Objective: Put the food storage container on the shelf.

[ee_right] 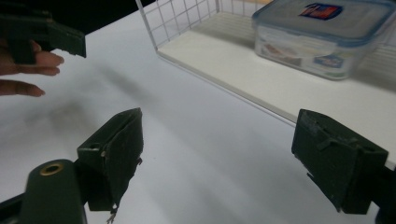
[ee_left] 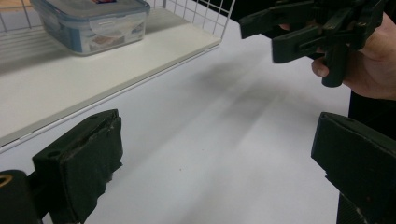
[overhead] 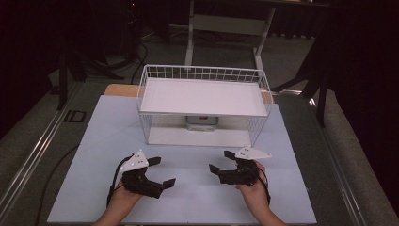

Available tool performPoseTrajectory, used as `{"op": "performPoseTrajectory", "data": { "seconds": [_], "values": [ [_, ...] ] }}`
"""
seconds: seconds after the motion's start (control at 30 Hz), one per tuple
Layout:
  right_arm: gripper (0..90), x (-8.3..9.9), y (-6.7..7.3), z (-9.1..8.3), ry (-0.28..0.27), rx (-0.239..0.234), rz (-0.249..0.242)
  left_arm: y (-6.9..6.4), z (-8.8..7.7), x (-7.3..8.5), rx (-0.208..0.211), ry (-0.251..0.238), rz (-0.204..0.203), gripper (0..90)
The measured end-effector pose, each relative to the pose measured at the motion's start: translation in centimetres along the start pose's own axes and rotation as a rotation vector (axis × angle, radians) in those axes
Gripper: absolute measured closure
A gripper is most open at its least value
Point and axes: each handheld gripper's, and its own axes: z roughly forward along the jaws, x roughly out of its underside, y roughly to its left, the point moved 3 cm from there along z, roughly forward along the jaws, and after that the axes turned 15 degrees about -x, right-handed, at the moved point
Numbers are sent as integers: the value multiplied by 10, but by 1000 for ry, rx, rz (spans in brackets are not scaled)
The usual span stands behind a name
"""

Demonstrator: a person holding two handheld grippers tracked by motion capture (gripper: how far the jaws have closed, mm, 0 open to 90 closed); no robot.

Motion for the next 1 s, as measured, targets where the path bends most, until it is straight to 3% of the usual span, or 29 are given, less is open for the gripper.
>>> {"op": "performPoseTrajectory", "data": {
  "seconds": [0.43, 0.6, 0.8, 1.0],
  "values": [
    [168, 14, 5, -38, -2, 23, 6, 4, -16, 7, 12, -7, -3, 31],
    [182, 28, 3, -47, 49, 36, -9, 4, -19, 11, 9, -6, -1, 31],
    [182, 39, 1, -59, 52, 17, -2, 5, -21, 14, 1, 3, -2, 31],
    [180, 45, 2, -65, 83, 3, -29, 5, -25, 21, -8, 14, 12, 31]
  ]
}}
